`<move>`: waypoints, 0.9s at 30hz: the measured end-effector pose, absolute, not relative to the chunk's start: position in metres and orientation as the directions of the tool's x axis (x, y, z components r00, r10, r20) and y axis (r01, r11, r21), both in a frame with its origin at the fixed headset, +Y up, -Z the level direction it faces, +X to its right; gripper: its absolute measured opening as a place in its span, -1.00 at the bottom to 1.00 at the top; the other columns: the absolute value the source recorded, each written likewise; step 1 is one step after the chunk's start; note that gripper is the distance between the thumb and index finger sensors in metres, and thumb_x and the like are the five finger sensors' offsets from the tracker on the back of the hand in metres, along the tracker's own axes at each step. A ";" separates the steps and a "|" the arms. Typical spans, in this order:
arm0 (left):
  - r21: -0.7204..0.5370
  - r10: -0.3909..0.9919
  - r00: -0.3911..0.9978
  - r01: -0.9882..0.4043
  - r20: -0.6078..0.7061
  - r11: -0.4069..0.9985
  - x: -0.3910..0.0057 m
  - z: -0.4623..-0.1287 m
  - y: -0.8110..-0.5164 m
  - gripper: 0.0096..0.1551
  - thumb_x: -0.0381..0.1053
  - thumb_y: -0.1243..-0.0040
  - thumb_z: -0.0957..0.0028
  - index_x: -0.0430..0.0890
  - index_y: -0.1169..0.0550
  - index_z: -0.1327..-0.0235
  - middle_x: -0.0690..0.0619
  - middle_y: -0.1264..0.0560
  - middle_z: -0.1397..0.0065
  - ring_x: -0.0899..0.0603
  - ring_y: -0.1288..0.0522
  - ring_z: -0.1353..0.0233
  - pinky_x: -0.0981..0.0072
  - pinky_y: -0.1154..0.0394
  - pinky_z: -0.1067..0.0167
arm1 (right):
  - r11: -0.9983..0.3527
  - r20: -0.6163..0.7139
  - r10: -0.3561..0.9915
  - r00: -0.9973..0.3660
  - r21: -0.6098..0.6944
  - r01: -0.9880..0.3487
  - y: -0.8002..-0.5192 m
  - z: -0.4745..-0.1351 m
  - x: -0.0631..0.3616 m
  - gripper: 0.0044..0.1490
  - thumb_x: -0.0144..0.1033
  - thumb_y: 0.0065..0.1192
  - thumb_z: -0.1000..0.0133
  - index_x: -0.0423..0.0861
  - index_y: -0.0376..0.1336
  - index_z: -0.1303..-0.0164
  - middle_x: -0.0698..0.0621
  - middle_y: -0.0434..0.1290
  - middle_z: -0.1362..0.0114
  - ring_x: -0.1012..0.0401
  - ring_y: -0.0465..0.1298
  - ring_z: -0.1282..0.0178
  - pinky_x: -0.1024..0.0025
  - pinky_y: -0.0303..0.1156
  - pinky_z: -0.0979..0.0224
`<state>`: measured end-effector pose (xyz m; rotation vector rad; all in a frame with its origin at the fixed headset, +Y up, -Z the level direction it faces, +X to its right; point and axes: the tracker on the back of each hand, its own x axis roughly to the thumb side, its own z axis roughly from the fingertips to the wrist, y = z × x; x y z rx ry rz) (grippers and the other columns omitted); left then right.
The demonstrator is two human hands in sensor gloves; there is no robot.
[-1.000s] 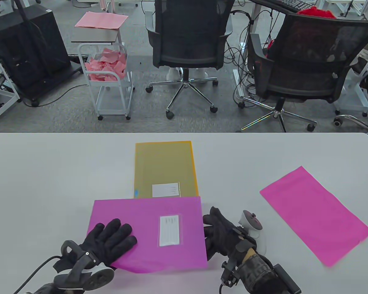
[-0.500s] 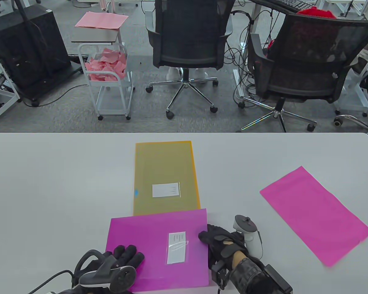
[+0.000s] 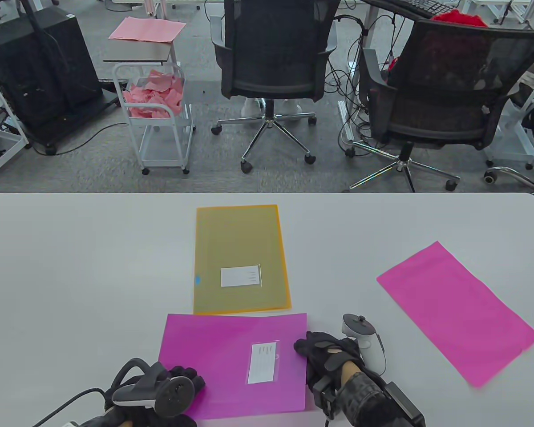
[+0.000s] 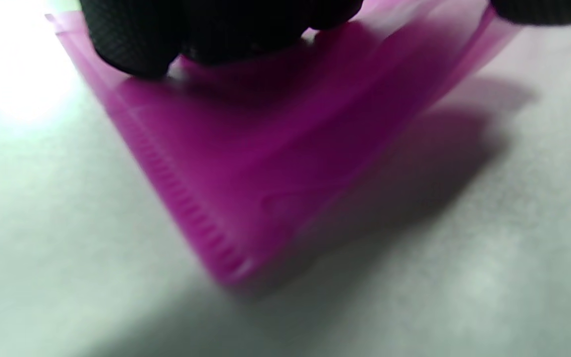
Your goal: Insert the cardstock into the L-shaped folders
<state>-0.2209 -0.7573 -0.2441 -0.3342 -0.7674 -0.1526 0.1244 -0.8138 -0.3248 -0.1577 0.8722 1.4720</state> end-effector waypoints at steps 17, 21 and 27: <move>-0.164 0.002 0.775 0.132 0.632 0.978 -0.223 -0.245 -0.757 -0.25 0.28 -0.08 0.09 -0.05 -0.36 -0.33 -0.07 -0.53 -0.34 -0.26 -0.62 -0.24 -0.05 -0.67 -0.08 | -0.371 -0.348 0.695 -0.629 0.576 -0.728 -0.784 -0.339 0.139 -0.16 0.05 0.12 -0.07 -0.40 0.07 -0.17 -0.34 0.53 0.14 0.04 0.64 0.49 0.29 0.62 0.53; -0.118 -0.010 0.799 0.102 0.601 0.988 -0.229 -0.249 -0.756 -0.34 0.27 -0.11 0.08 0.00 -0.47 -0.25 0.00 -0.61 -0.23 -0.19 -0.69 -0.13 0.01 -0.71 0.02 | -0.719 -0.337 0.496 -0.801 0.357 -0.596 -0.748 -0.345 0.176 -0.12 0.05 0.19 0.01 -0.34 0.06 -0.24 -0.43 0.43 -0.05 -0.09 0.60 0.30 0.12 0.58 0.35; -0.138 0.030 0.803 0.066 0.596 0.988 -0.230 -0.252 -0.756 -0.37 0.26 -0.07 0.06 0.01 -0.49 -0.23 -0.01 -0.63 -0.21 -0.21 -0.70 -0.10 0.00 -0.71 0.05 | -0.849 -0.657 0.376 -0.653 0.039 -0.527 -0.745 -0.338 0.278 0.16 -0.03 0.27 -0.01 0.07 -0.47 -0.38 -0.26 -0.43 -0.52 -0.24 -0.15 -0.46 -0.10 0.16 -0.30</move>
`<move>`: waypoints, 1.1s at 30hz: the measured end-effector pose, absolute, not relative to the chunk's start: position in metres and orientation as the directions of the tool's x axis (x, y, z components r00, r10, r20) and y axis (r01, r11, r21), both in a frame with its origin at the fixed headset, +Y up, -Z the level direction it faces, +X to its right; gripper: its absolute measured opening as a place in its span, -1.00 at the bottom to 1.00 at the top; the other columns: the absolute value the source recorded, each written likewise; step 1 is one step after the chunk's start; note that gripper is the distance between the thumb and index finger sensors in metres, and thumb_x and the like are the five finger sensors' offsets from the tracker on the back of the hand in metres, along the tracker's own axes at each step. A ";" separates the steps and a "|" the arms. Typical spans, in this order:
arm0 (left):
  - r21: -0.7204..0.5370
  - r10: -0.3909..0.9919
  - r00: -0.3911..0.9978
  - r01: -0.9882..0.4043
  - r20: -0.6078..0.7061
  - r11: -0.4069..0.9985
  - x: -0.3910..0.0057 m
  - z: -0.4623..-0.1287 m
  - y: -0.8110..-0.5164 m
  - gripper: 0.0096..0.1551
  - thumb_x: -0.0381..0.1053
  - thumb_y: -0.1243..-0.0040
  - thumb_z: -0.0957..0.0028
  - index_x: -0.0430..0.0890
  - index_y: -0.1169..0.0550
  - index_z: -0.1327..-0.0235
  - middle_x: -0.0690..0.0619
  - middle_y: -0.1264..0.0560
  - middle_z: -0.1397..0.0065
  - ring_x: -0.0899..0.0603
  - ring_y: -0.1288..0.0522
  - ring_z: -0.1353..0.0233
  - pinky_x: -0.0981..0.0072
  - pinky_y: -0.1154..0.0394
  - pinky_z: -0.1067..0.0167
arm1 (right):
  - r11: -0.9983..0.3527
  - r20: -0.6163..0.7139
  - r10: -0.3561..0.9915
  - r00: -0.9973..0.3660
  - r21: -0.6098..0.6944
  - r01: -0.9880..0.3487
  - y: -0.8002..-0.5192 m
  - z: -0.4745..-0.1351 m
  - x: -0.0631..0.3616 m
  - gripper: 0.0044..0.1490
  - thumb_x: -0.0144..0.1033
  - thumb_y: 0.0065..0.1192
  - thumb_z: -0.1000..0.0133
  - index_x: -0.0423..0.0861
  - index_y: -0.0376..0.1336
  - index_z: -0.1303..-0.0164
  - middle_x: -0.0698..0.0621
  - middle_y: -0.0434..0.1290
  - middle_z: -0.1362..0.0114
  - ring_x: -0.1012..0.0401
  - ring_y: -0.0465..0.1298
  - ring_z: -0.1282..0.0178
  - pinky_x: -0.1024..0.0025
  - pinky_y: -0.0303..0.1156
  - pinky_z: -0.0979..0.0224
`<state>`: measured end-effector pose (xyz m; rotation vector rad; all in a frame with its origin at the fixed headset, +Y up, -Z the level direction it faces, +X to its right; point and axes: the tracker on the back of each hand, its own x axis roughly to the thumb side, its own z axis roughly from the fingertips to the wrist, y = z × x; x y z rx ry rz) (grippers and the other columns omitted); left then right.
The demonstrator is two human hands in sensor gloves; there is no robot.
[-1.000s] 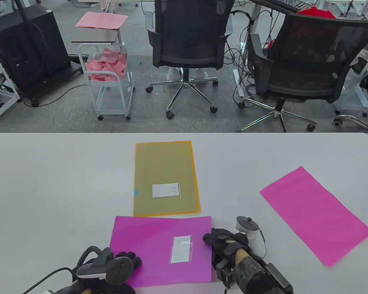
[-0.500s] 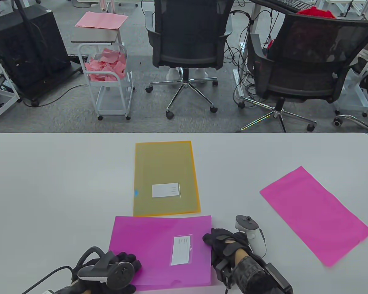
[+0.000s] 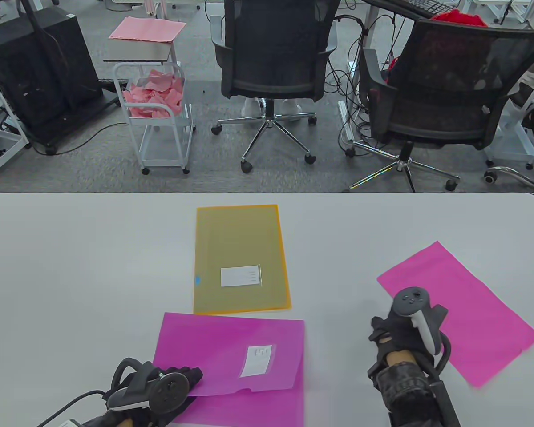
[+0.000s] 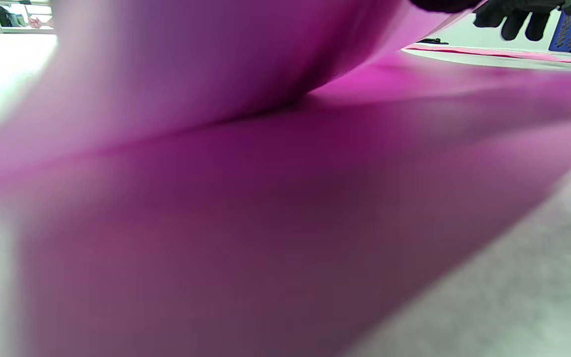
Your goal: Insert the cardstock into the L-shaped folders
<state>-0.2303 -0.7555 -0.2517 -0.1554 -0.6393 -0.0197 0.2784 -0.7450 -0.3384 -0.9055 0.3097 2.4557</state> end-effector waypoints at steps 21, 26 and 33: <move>0.046 -0.147 0.736 0.155 0.660 0.987 -0.223 -0.240 -0.747 -0.41 0.22 -0.10 0.06 -0.02 -0.55 -0.16 -0.07 -0.69 -0.12 -0.21 -0.81 0.04 0.00 -0.73 0.18 | -0.920 -0.668 -0.163 -0.727 0.369 -0.134 -0.760 -0.347 0.284 -0.29 -0.15 0.25 0.00 -0.16 0.07 -0.27 -0.30 0.24 -0.46 -0.19 0.28 -0.37 -0.04 0.32 -0.31; 0.264 -0.350 0.689 0.232 0.634 0.936 -0.215 -0.228 -0.735 -0.43 0.19 -0.10 0.06 -0.06 -0.57 -0.13 -0.10 -0.72 -0.08 -0.21 -0.83 0.08 0.01 -0.74 0.23 | -0.934 -0.673 -0.169 -0.720 0.343 -0.102 -0.760 -0.344 0.279 -0.37 -0.16 0.27 -0.01 -0.13 0.13 -0.21 -0.27 0.32 -0.41 -0.16 0.33 -0.33 0.01 0.35 -0.28; 0.440 -0.490 0.678 0.263 0.548 0.858 -0.206 -0.216 -0.721 -0.45 0.16 -0.12 0.06 -0.10 -0.58 -0.10 -0.09 -0.75 -0.03 -0.19 -0.86 0.13 0.01 -0.75 0.29 | -0.955 -0.611 0.006 -0.792 0.232 -0.186 -0.742 -0.347 0.266 -0.42 -0.19 0.30 0.04 -0.14 0.21 -0.12 -0.25 0.41 -0.36 -0.14 0.38 -0.28 0.00 0.39 -0.22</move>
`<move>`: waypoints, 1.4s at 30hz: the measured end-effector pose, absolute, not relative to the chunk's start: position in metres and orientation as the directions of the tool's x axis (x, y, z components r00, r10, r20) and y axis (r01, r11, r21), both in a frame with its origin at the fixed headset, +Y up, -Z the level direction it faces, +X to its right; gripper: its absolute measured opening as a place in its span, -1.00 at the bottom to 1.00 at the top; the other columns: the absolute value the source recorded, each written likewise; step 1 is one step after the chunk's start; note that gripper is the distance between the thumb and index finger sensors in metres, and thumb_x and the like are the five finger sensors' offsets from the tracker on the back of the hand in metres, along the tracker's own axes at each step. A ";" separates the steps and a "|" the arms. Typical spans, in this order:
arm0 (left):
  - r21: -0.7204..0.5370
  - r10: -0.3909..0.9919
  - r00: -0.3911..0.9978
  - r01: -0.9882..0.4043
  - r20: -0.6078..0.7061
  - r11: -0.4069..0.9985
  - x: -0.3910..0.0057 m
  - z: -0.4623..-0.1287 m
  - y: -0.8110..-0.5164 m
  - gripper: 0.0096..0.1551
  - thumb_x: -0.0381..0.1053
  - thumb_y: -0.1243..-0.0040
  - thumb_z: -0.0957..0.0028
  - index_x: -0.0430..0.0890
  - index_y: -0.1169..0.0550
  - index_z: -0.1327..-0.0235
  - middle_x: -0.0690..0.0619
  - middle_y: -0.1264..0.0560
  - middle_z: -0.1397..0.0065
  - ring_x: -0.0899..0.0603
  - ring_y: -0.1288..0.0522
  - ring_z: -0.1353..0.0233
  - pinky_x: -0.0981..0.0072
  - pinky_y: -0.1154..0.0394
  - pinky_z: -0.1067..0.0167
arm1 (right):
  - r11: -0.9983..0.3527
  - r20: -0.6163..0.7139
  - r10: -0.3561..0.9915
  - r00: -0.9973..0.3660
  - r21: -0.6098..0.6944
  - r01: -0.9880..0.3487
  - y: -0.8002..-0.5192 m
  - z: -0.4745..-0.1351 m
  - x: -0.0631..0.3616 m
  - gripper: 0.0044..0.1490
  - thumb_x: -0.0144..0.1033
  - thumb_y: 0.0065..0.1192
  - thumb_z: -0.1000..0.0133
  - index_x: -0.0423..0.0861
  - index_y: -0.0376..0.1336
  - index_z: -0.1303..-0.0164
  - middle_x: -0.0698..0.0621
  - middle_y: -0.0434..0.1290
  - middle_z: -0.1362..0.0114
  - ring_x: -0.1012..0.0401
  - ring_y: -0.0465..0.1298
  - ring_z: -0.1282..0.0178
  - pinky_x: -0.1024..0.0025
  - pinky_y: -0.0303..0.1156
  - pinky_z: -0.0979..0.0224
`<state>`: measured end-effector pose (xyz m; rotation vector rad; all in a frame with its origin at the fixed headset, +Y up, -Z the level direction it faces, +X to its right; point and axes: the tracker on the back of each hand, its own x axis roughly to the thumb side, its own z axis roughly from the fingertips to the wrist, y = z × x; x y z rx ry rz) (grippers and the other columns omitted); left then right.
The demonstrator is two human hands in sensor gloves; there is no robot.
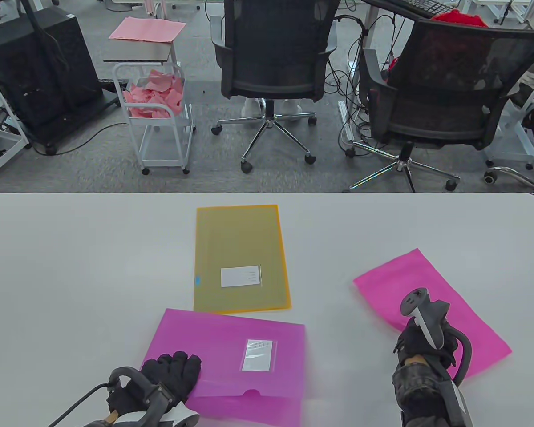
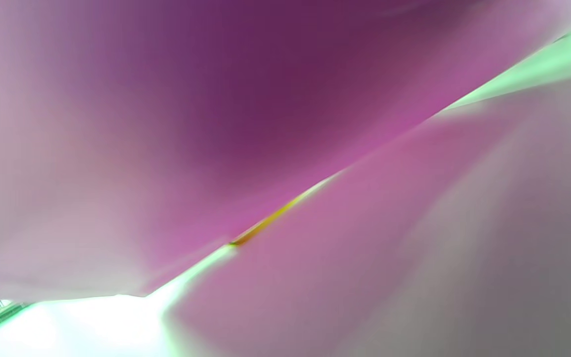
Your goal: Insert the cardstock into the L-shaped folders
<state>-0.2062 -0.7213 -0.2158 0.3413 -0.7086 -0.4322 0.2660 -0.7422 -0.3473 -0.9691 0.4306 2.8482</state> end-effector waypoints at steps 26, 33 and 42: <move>0.362 -0.458 0.818 0.333 0.348 0.871 -0.236 -0.247 -0.733 -0.45 0.15 -0.11 0.02 -0.10 -0.57 -0.13 -0.09 -0.74 -0.05 -0.18 -0.86 0.11 0.02 -0.75 0.27 | -0.920 0.119 0.021 -0.993 0.392 0.028 -0.693 -0.332 0.149 -0.48 -0.30 0.49 0.25 -0.14 0.43 0.09 -0.19 0.55 -0.26 -0.14 0.47 -0.23 -0.03 0.46 -0.11; 0.353 -0.445 0.835 0.329 0.324 0.876 -0.239 -0.249 -0.732 -0.45 0.15 -0.11 0.02 -0.10 -0.56 -0.13 -0.09 -0.74 -0.05 -0.19 -0.85 0.11 0.02 -0.75 0.27 | -0.928 0.251 -0.031 -0.968 0.352 0.121 -0.676 -0.315 0.113 -0.51 -0.29 0.52 0.28 -0.13 0.47 0.15 -0.17 0.60 -0.20 -0.13 0.52 -0.18 -0.01 0.50 -0.07; 0.356 -0.423 0.825 0.294 0.375 0.887 -0.236 -0.247 -0.733 -0.45 0.16 -0.09 0.03 -0.06 -0.56 -0.14 -0.07 -0.73 -0.06 -0.18 -0.85 0.09 0.02 -0.75 0.24 | -0.933 0.368 0.007 -0.930 0.336 0.127 -0.680 -0.306 0.087 -0.49 -0.26 0.48 0.25 -0.12 0.44 0.10 -0.16 0.58 -0.24 -0.13 0.51 -0.20 -0.02 0.49 -0.09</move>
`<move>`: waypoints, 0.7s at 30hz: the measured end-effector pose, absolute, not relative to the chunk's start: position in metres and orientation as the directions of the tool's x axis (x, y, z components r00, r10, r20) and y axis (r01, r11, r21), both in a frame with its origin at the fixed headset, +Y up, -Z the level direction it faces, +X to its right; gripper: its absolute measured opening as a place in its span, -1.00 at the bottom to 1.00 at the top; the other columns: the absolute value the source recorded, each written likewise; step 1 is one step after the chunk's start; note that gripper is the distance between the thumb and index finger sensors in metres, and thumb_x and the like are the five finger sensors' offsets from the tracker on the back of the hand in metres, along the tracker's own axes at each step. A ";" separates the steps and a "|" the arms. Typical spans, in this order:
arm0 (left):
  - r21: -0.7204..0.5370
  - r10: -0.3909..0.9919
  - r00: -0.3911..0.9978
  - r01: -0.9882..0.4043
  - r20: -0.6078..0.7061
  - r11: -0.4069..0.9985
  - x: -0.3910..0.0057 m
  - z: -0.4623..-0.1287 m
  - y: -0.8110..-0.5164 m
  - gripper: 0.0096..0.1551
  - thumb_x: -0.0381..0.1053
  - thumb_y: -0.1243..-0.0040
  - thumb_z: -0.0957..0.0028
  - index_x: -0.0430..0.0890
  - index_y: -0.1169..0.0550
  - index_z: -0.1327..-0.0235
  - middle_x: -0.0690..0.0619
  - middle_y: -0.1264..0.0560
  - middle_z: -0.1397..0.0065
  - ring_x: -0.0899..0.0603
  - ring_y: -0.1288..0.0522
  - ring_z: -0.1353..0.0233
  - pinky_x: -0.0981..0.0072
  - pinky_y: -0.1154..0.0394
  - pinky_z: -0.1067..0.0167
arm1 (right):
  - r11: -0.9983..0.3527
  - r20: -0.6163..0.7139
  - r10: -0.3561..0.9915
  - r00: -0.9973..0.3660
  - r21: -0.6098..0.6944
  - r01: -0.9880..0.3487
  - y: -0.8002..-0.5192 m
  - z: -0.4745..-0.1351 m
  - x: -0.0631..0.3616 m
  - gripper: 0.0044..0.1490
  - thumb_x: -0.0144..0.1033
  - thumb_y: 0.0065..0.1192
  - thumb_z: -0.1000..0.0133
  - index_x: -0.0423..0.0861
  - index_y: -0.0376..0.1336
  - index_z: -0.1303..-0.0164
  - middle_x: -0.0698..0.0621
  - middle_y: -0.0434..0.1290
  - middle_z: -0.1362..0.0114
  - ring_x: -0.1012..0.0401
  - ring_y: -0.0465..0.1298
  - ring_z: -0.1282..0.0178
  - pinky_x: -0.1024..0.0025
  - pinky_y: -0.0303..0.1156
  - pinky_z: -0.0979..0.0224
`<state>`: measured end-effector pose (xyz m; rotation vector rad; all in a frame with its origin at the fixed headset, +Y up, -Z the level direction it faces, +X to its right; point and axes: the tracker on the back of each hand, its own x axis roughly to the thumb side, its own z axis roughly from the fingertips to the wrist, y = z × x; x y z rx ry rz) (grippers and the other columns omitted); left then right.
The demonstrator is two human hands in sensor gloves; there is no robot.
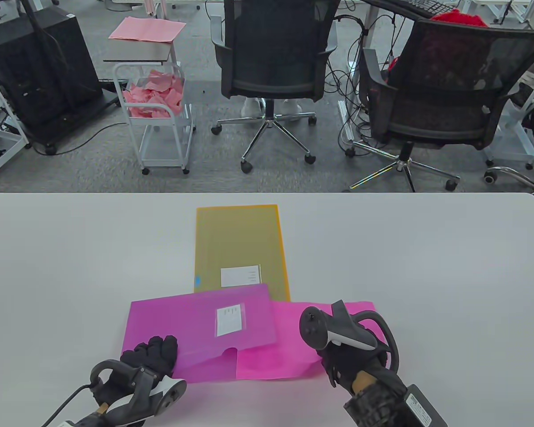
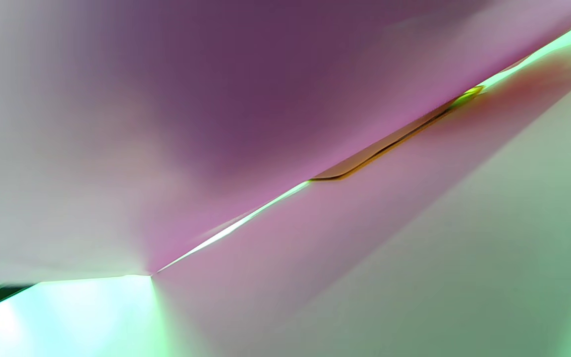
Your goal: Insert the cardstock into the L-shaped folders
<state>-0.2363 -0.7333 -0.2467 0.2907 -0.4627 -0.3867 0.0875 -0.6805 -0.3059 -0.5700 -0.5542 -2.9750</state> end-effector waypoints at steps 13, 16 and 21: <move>0.324 -0.317 0.835 0.178 0.450 0.929 -0.234 -0.244 -0.732 -0.45 0.17 -0.06 0.04 -0.05 -0.56 -0.12 -0.07 -0.75 -0.04 -0.18 -0.86 0.12 0.03 -0.75 0.26 | -0.910 0.333 0.264 -0.905 0.396 -0.120 -0.705 -0.313 0.086 -0.36 -0.06 0.34 0.15 -0.08 0.31 -0.09 -0.17 0.47 -0.37 -0.13 0.46 -0.27 -0.02 0.47 -0.12; 0.324 -0.305 0.845 0.168 0.439 0.931 -0.237 -0.245 -0.731 -0.45 0.17 -0.06 0.04 -0.05 -0.57 -0.12 -0.03 -0.75 -0.03 -0.18 -0.86 0.12 0.04 -0.75 0.27 | -0.888 0.013 0.344 -0.939 0.329 -0.321 -0.703 -0.326 0.134 -0.19 0.07 0.25 0.13 -0.14 0.21 -0.22 -0.29 0.36 -0.42 -0.20 0.47 -0.19 -0.02 0.49 -0.03; 0.317 -0.259 0.863 0.123 0.434 0.940 -0.240 -0.246 -0.729 -0.45 0.17 -0.06 0.05 -0.06 -0.57 -0.11 -0.03 -0.76 -0.02 -0.18 -0.87 0.14 0.04 -0.75 0.29 | -0.699 -0.405 0.392 -0.826 0.453 -0.554 -0.727 -0.330 0.208 0.12 0.30 0.10 0.11 -0.26 -0.09 -0.37 -0.47 0.38 -0.28 -0.20 0.55 -0.02 0.05 0.54 0.11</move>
